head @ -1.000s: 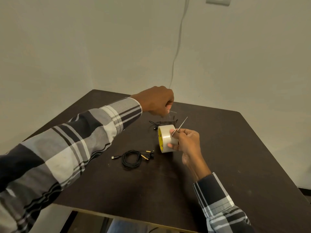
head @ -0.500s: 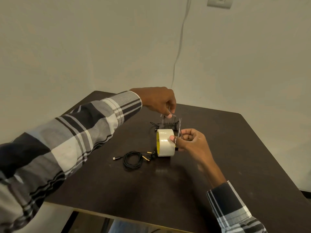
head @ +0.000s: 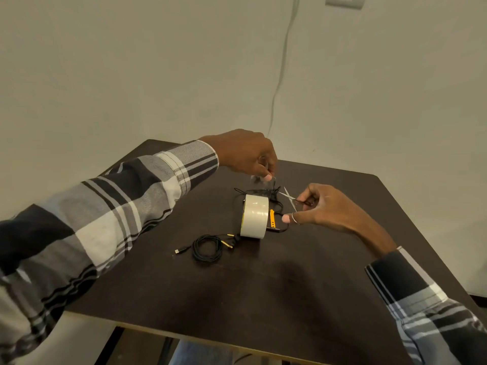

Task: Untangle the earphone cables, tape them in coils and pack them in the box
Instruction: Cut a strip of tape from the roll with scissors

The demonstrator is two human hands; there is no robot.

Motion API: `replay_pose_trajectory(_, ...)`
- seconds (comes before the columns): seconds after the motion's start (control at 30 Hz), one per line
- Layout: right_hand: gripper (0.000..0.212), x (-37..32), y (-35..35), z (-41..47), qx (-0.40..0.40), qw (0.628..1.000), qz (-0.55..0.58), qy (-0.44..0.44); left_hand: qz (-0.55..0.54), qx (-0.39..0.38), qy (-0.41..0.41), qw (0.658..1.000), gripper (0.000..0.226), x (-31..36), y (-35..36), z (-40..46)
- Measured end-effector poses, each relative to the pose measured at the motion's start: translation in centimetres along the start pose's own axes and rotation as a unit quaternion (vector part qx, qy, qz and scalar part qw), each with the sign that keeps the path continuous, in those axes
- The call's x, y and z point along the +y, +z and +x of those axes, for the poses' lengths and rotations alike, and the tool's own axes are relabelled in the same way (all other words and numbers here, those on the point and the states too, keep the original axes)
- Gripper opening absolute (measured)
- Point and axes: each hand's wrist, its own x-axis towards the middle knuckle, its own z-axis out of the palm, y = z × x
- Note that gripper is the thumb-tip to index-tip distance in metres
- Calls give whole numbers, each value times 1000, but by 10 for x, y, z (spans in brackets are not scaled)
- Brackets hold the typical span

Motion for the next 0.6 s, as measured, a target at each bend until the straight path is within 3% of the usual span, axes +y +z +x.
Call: replay_pose_trajectory(0.6, 56, -17, -9, 21, -47, 998, -23, -45, 9, 19, 9, 1000, 17, -2, 0, -6)
